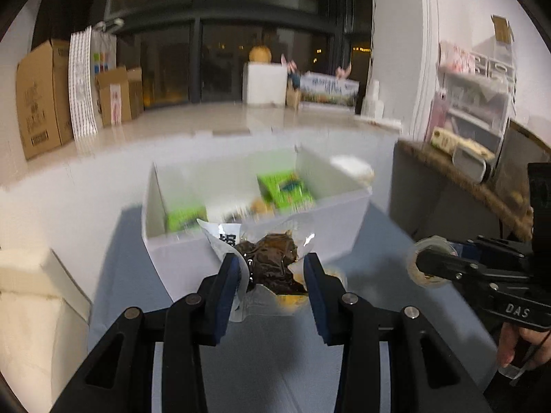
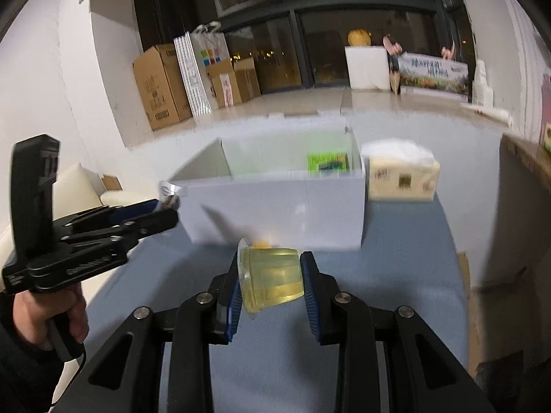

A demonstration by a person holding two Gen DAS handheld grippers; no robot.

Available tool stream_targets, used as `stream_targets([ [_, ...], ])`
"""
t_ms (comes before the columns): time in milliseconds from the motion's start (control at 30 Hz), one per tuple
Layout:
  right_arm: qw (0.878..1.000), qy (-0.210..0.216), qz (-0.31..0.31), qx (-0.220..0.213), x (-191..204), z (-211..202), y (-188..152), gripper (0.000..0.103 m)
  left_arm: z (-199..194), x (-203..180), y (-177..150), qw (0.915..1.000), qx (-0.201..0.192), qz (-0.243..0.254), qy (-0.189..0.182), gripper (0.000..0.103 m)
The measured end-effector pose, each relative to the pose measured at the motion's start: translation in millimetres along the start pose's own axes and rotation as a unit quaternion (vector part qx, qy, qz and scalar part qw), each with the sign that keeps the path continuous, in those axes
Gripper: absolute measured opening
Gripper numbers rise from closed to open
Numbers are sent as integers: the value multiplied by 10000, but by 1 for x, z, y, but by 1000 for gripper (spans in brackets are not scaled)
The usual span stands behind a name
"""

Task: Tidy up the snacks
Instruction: 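Carry the brown packet and green cup into the box and open both grippers, then withdraw both grippers from the box toward the last two jelly cups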

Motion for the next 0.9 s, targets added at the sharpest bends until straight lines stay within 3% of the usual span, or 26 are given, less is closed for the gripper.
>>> stream_targets([
  [100, 9999, 119, 14, -95, -2, 6, 34, 34, 1, 10, 31, 9999, -125, 14, 87, 43],
  [267, 9999, 67, -55, -55, -8, 40, 87, 34, 32, 30, 65, 9999, 29, 14, 131, 43],
  [500, 9997, -62, 68, 244, -32, 95, 120, 34, 82, 54, 70, 9989, 390, -74, 256, 44],
  [567, 9995, -56, 109, 304, -38, 105, 121, 35, 93, 59, 67, 9984, 488, -101, 254, 49],
  [600, 9993, -22, 155, 329, -41, 109, 120, 37, 99, 62, 66, 9977, 596, -157, 295, 51],
  [633, 9991, -28, 203, 369, -43, 113, 119, 46, 104, 63, 66, 9972, 663, -195, 302, 67],
  [667, 9987, -39, 281, 423, -46, 117, 119, 78, 110, 67, 64, 9963, 778, -279, 238, 97],
  [700, 9988, -34, 335, 365, -49, 117, 117, 96, 110, 67, 63, 9962, 769, -306, 253, 103],
  [833, 9990, -58, 358, 254, -50, 111, 110, 97, 108, 64, 57, 9969, 677, -233, 340, 103],
  [900, 9991, -63, 352, 213, -49, 106, 106, 103, 106, 63, 56, 9970, 647, -253, 335, 103],
])
Point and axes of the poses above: each gripper's, at about its wrist camera, not at the fingertips, and z roughly the way its jaws point, x to its left, y to its top, the point moved 1 cm from there along z, roughly the way its jaws point, and after that the axes turned 10 degrees about x, right-handed, at the moved point
